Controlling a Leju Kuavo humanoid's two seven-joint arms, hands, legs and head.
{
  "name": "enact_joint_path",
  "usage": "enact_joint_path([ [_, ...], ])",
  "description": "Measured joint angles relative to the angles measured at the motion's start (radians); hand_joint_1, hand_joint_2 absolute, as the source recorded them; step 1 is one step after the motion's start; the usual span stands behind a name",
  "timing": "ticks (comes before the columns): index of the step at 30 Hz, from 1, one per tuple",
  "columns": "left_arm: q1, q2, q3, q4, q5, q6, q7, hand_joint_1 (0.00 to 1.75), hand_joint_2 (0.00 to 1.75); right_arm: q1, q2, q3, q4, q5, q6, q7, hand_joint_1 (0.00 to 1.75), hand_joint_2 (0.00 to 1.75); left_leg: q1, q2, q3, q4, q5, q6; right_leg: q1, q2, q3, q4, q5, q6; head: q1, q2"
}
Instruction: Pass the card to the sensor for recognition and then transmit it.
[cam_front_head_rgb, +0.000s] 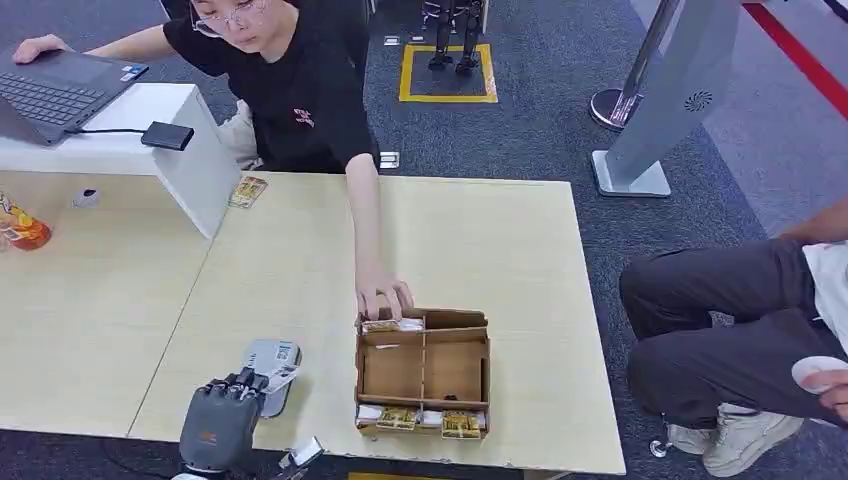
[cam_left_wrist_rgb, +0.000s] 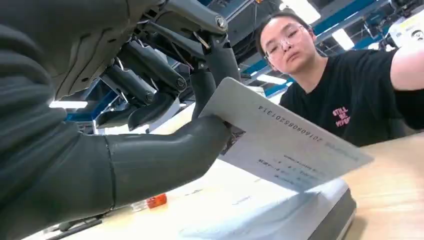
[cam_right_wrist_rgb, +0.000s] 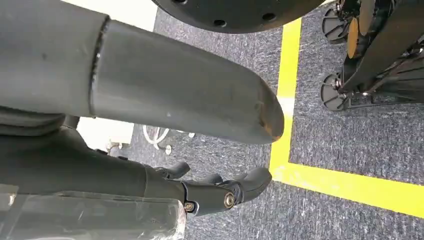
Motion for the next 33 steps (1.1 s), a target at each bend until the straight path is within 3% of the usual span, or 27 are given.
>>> enact_joint_path([
  [13,-0.032,0.020,-0.079,0.034,0.000,0.000,0.081,1.75,1.75,-0.002,-0.002,0.000,-0.005,0.000,-0.001,0.007,0.00,0.00,0.000,0.000,0.000,0.000,0.000,0.000,0.000,0.000,0.000,0.000,0.000,0.000,0.000,0.000],
  [24,-0.053,0.025,-0.124,0.062,0.000,0.000,0.111,1.75,1.75,-0.003,-0.006,0.000,-0.005,0.003,-0.002,0.018,0.00,0.00,0.000,0.000,0.000,0.000,0.000,0.000,0.000,0.000,0.000,0.000,0.000,0.000,0.000,0.000],
  [31,-0.060,0.024,-0.142,0.091,0.000,0.000,0.114,1.75,1.75,-0.003,-0.006,0.000,-0.013,0.005,0.003,0.024,0.00,0.00,0.000,0.000,0.000,0.000,0.000,0.000,0.000,0.000,0.000,0.000,0.000,0.000,0.000,0.000],
  [33,-0.060,0.022,-0.141,0.116,0.000,0.000,0.082,1.75,1.75,-0.003,-0.006,0.000,-0.013,0.006,-0.001,0.024,0.00,0.00,0.000,0.000,0.000,0.000,0.000,0.000,0.000,0.000,0.000,0.000,0.000,0.000,0.000,0.000],
])
